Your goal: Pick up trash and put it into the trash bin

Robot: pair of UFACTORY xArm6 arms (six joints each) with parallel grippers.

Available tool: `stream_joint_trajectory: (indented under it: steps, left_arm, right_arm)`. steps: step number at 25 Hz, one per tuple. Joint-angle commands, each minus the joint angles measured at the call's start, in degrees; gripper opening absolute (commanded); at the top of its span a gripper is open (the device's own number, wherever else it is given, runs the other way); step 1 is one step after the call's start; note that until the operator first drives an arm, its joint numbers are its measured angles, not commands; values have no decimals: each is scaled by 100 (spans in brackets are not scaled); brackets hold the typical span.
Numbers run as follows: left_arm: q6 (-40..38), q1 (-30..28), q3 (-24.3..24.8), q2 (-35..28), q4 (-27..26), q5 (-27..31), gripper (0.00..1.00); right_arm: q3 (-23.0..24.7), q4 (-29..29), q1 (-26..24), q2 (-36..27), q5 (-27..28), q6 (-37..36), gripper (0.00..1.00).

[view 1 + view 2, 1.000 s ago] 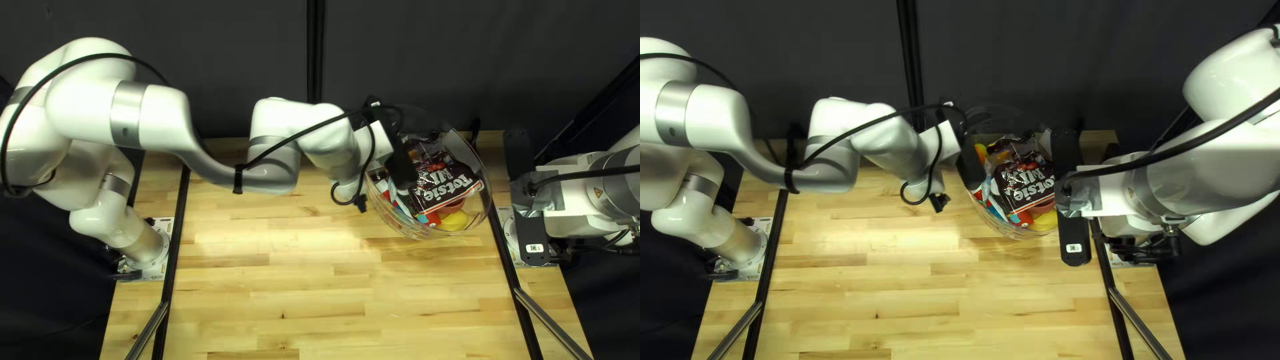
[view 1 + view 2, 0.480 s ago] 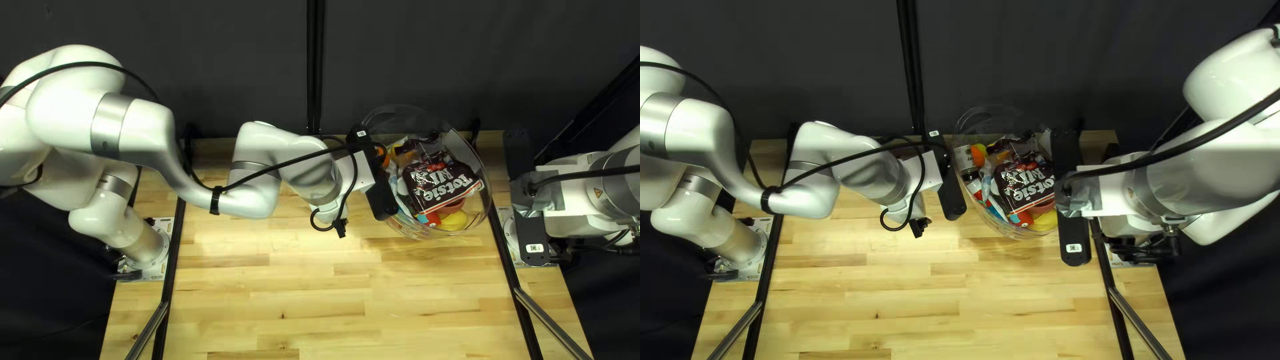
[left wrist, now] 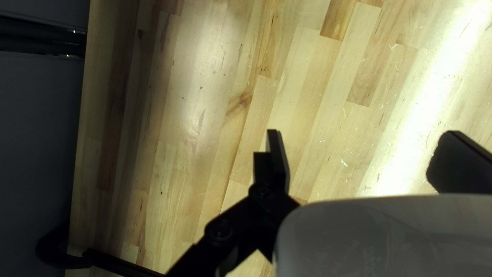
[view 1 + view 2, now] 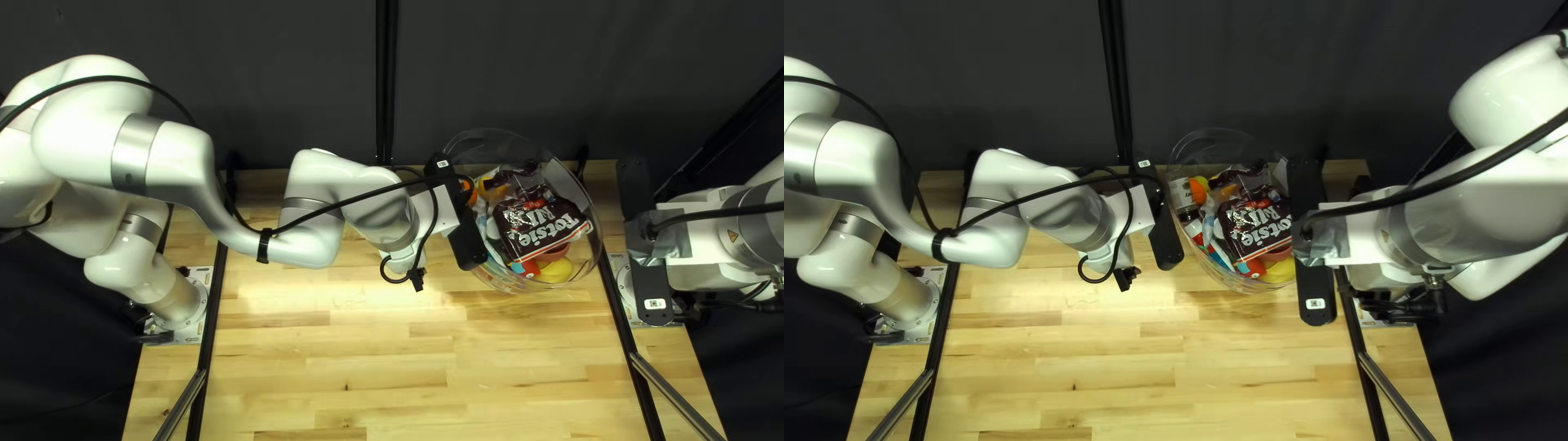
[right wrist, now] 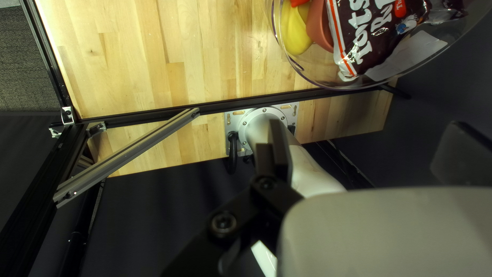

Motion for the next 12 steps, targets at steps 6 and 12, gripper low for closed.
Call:
stream_joint_trajectory:
  steps: [6, 12]
  left_arm:
    - [793, -347, -96, -867, -184, 933, 100]
    - [1375, -383, 46, -1206, -294, 904, 100]
  right_arm:
    - [1442, 1733, 5936, -2232, 1212, 6536, 100]
    - [1768, 1651, 4782, -2518, 1114, 5428, 100]
